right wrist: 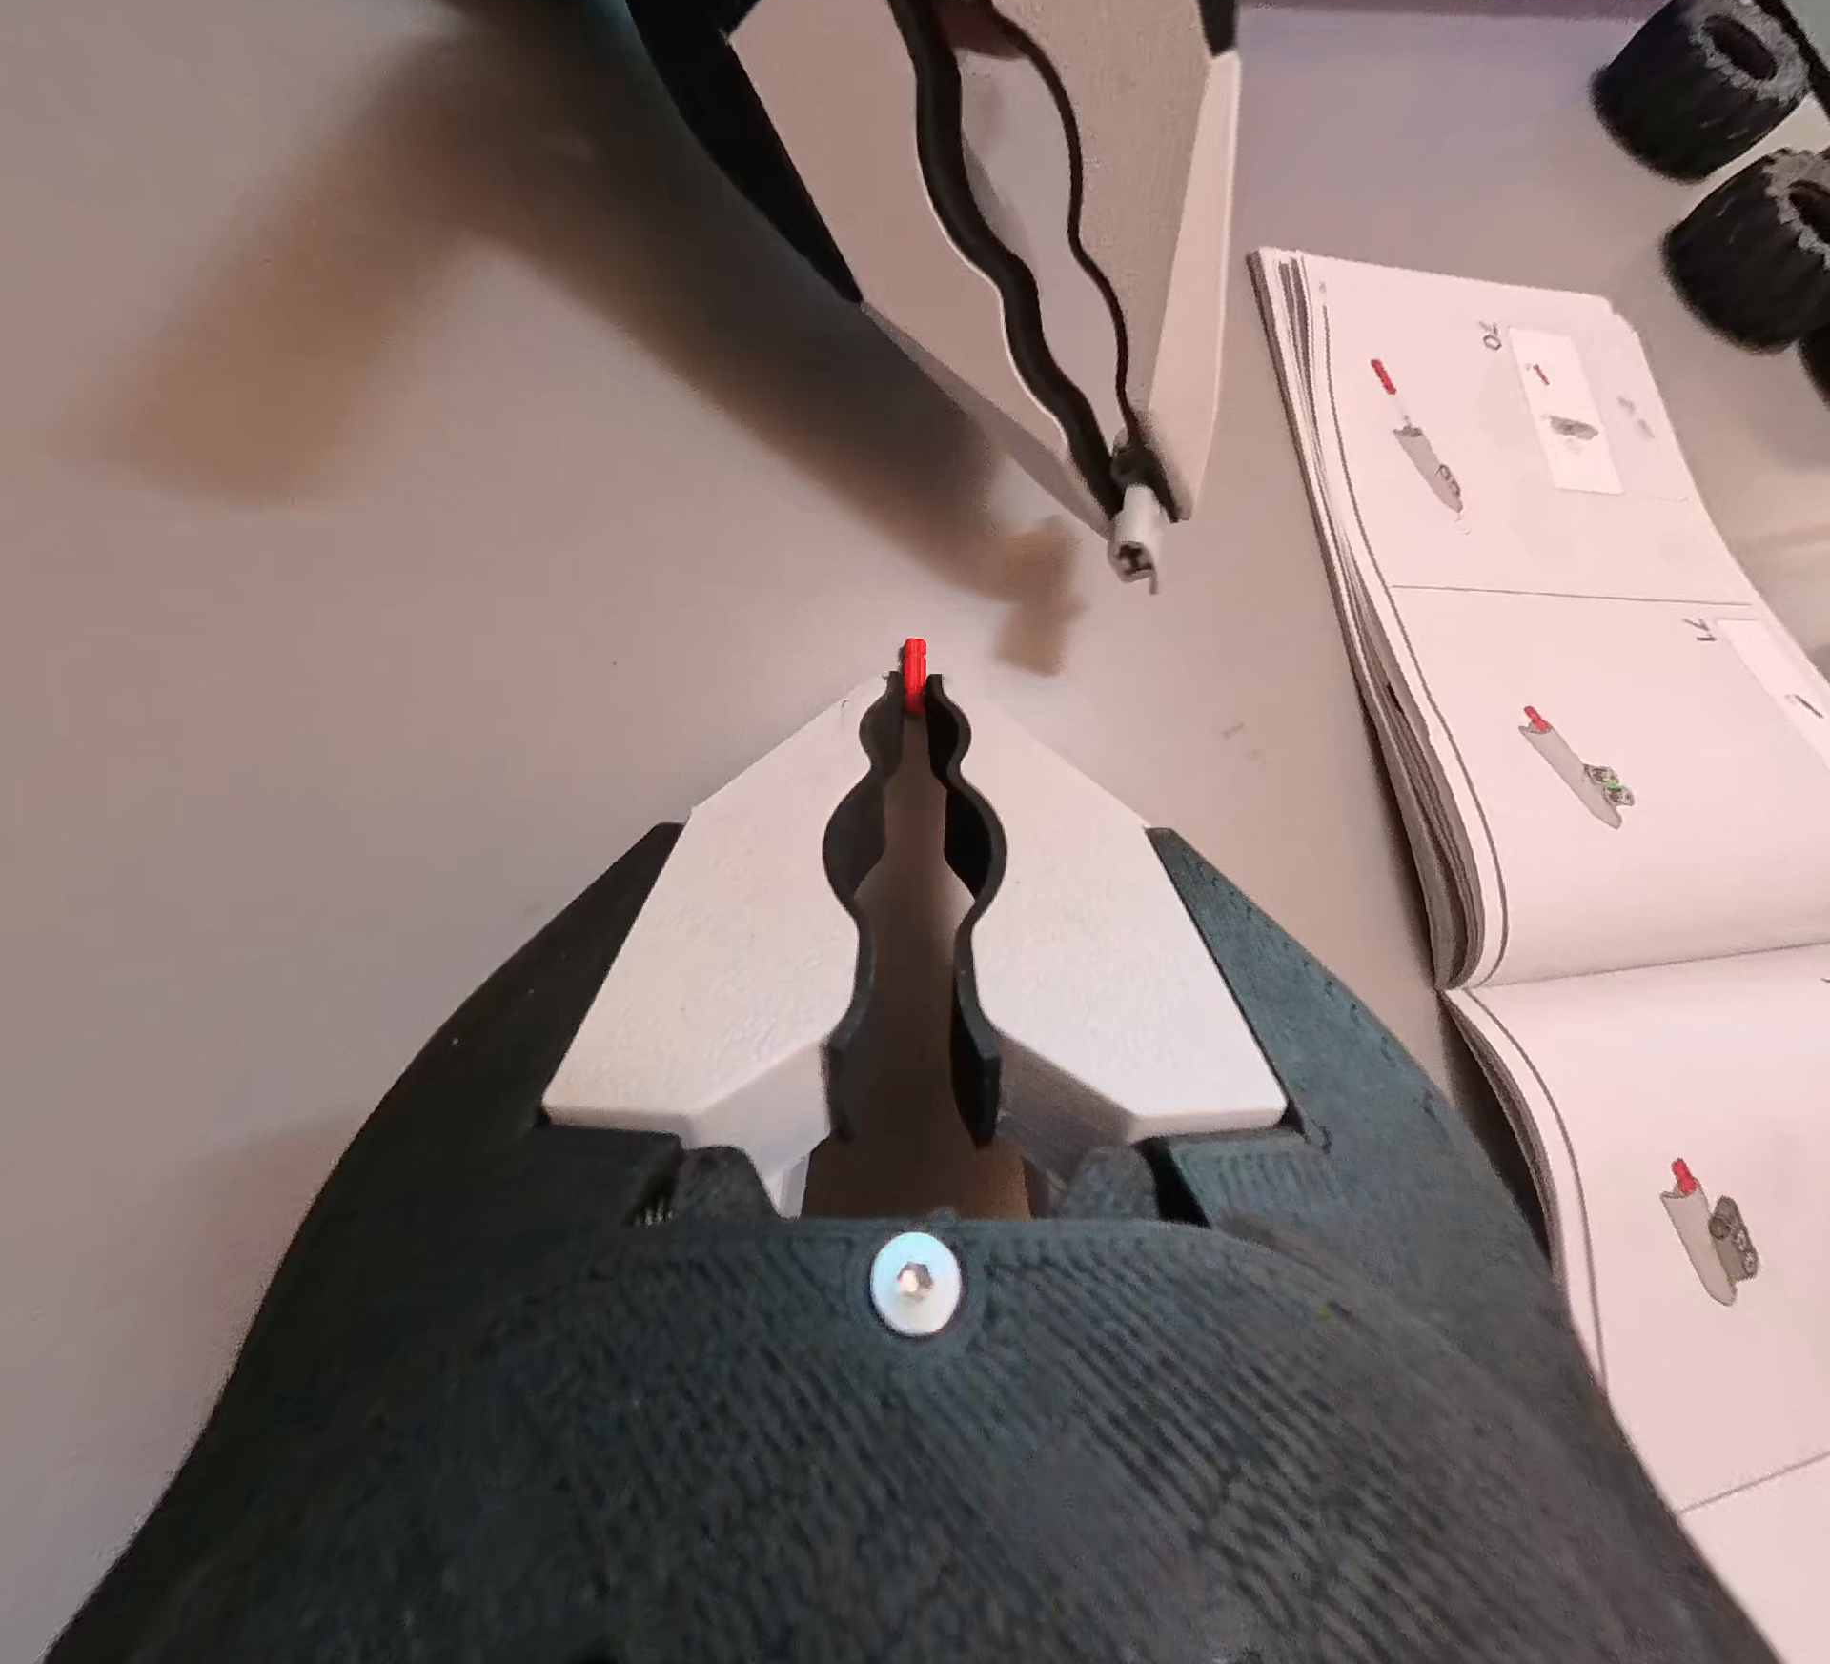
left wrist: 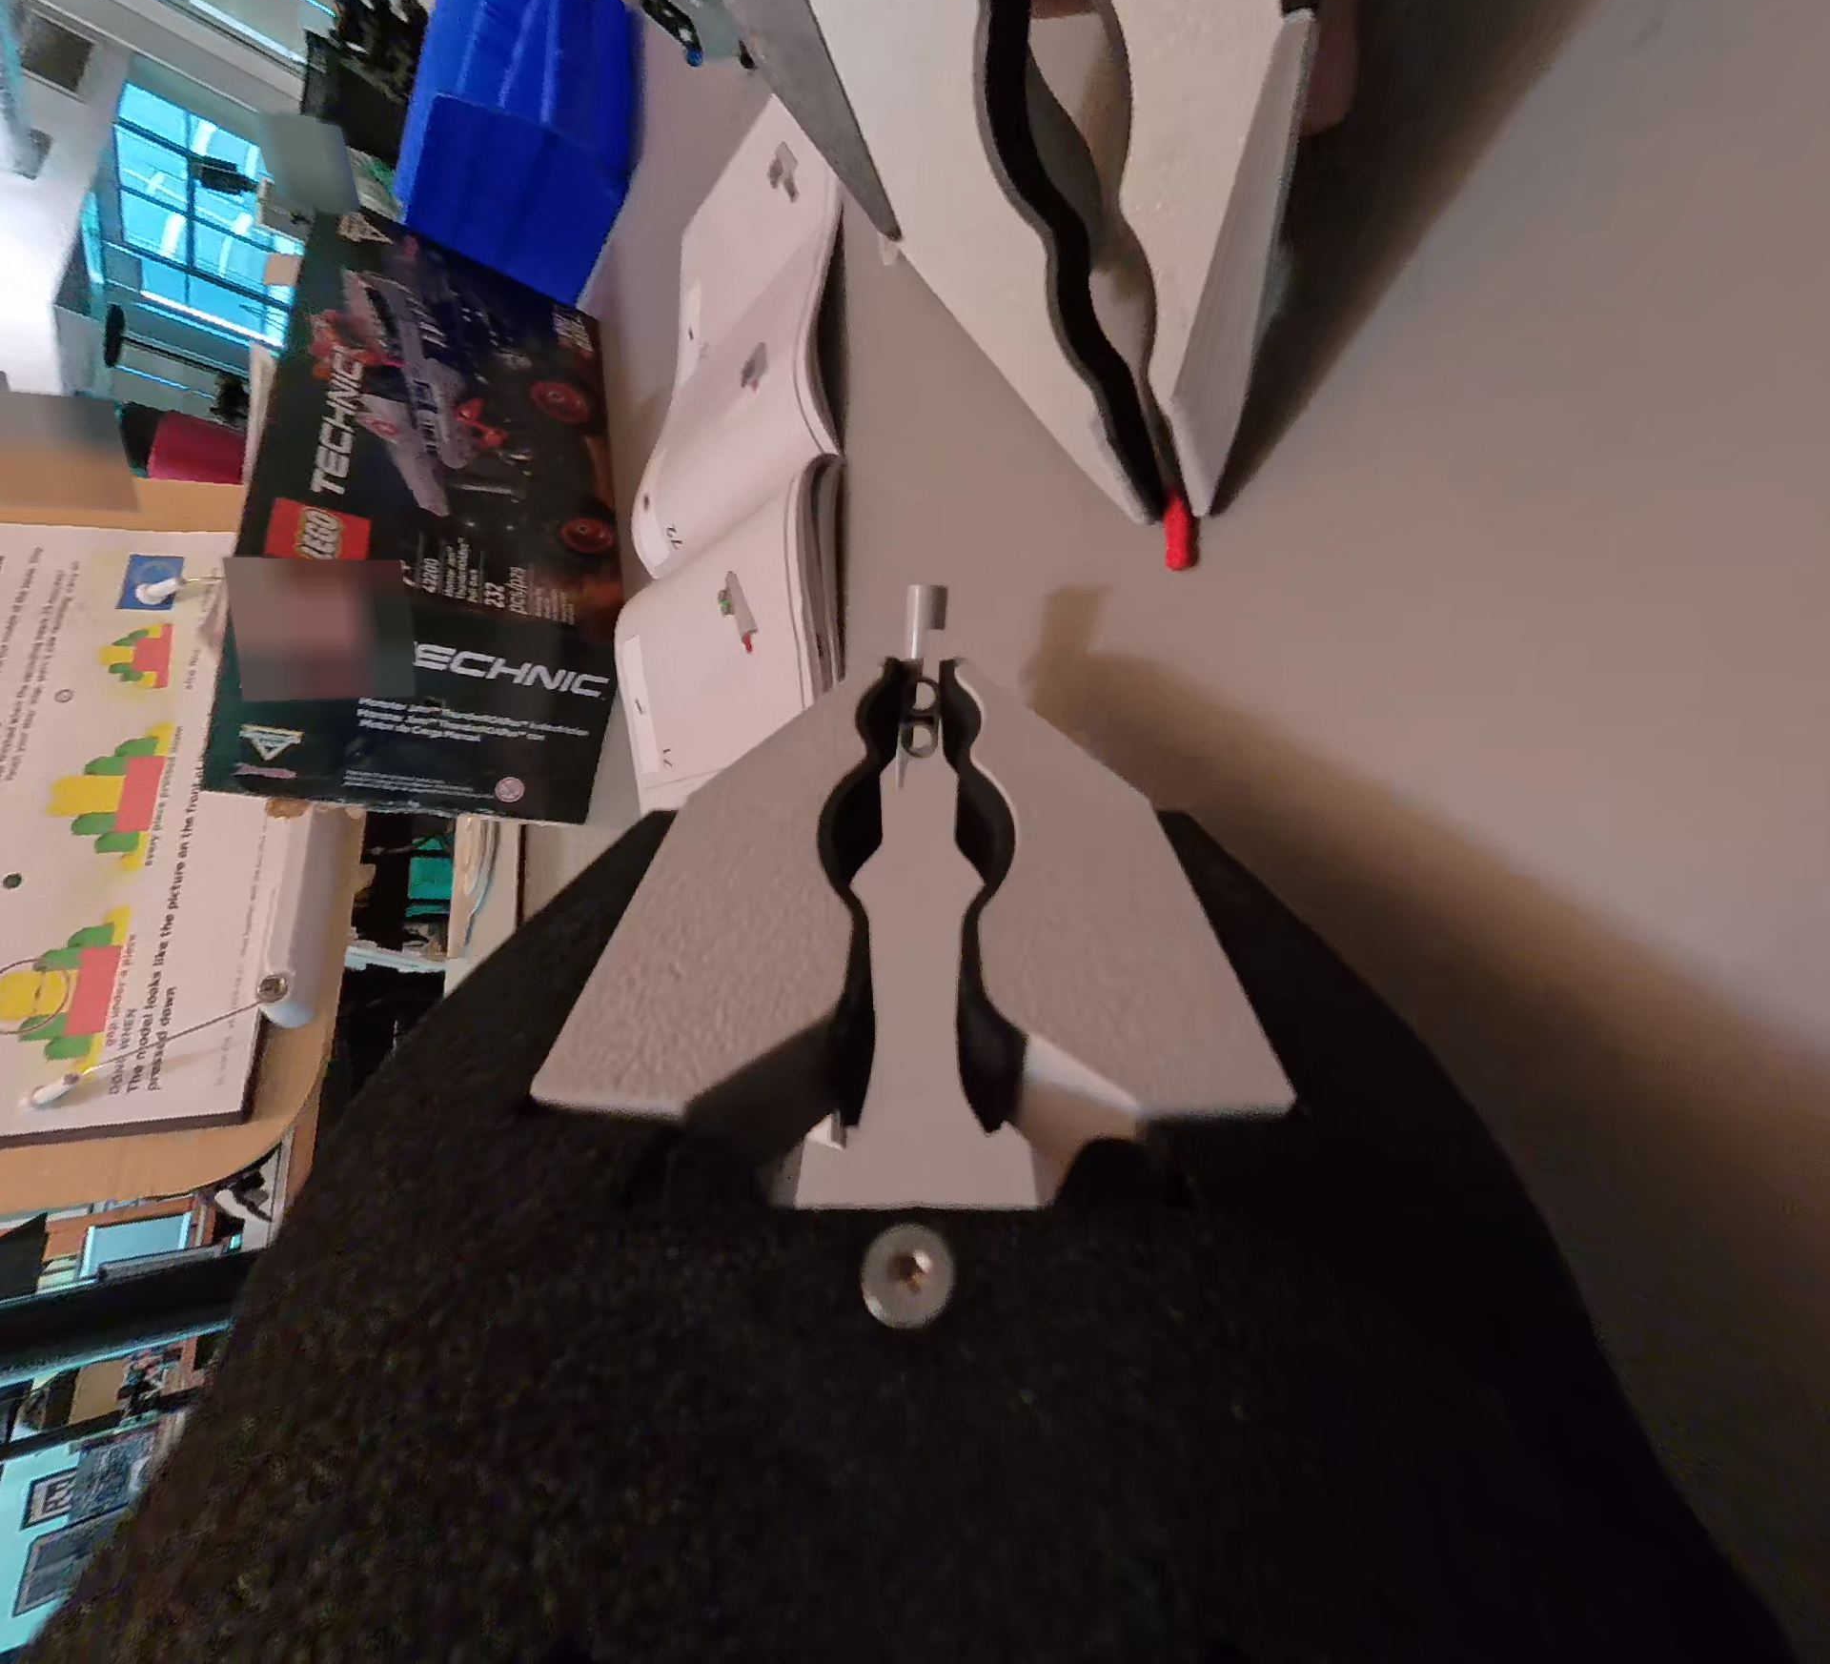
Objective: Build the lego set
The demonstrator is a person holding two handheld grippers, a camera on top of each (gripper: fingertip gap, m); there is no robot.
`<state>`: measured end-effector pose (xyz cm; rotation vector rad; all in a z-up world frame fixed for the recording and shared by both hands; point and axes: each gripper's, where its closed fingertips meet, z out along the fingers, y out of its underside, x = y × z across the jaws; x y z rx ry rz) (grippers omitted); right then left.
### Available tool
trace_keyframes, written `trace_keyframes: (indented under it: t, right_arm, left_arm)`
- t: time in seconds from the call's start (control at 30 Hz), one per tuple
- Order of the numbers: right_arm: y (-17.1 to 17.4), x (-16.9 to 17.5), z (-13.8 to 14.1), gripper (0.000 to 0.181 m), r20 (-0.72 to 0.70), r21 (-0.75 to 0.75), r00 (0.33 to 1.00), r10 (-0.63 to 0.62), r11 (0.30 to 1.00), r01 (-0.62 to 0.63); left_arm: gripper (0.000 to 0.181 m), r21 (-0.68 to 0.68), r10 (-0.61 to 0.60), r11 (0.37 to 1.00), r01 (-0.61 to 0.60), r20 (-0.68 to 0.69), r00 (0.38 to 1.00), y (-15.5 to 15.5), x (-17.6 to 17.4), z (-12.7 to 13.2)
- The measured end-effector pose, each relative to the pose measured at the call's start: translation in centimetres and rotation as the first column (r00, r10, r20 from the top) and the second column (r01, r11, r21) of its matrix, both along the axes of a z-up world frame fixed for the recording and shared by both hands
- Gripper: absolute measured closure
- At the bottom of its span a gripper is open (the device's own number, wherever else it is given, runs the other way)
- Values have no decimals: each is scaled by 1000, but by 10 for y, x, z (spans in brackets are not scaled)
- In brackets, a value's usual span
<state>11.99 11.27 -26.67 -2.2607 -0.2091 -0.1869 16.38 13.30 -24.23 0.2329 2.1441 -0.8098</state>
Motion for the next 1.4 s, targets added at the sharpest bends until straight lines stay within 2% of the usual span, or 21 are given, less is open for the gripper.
trace_keyframes:
  t: [0.03,0.13,0.3,0.7,0.77,0.83,1.03,1.1,1.2,1.4]
  right_arm:
    - [0,0,0,179,-8,-1,1000,-5,1000,5]
    - [0,0,0,179,-10,-1,1000,-5,1000,5]
    - [0,0,0,178,-9,-1,1000,-11,1000,11]
    - [2,-1,-1,179,-133,-16,990,-55,998,53]
    - [2,0,-1,179,-105,-15,992,-73,997,71]
    - [-1,5,0,179,-55,-10,987,-148,989,148]
    - [-8,18,18,178,129,116,945,-302,951,288]
    - [-9,22,20,178,164,132,932,-323,943,304]
    - [-14,29,9,179,267,70,908,-323,946,316]
    - [-15,33,16,179,381,118,864,-330,944,308]
  left_arm:
    - [177,20,3,1000,-3,-5,1000,1,0,-3]
    - [177,64,8,998,-8,-5,1000,4,1,-9]
    - [177,66,-2,998,3,-25,1000,5,-1,-10]
    - [177,93,-27,995,30,-37,999,2,-5,-15]
    - [177,99,-27,995,30,-30,999,2,-5,-15]
    - [177,106,-22,994,23,-11,1000,0,-4,-15]
    - [177,187,-18,982,-6,128,992,-9,0,-14]
    - [176,194,-19,981,-12,155,988,-13,-1,-13]
    - [177,196,-26,980,-6,163,986,-15,-2,-12]
    - [177,215,-26,977,-8,153,988,-16,-1,-20]
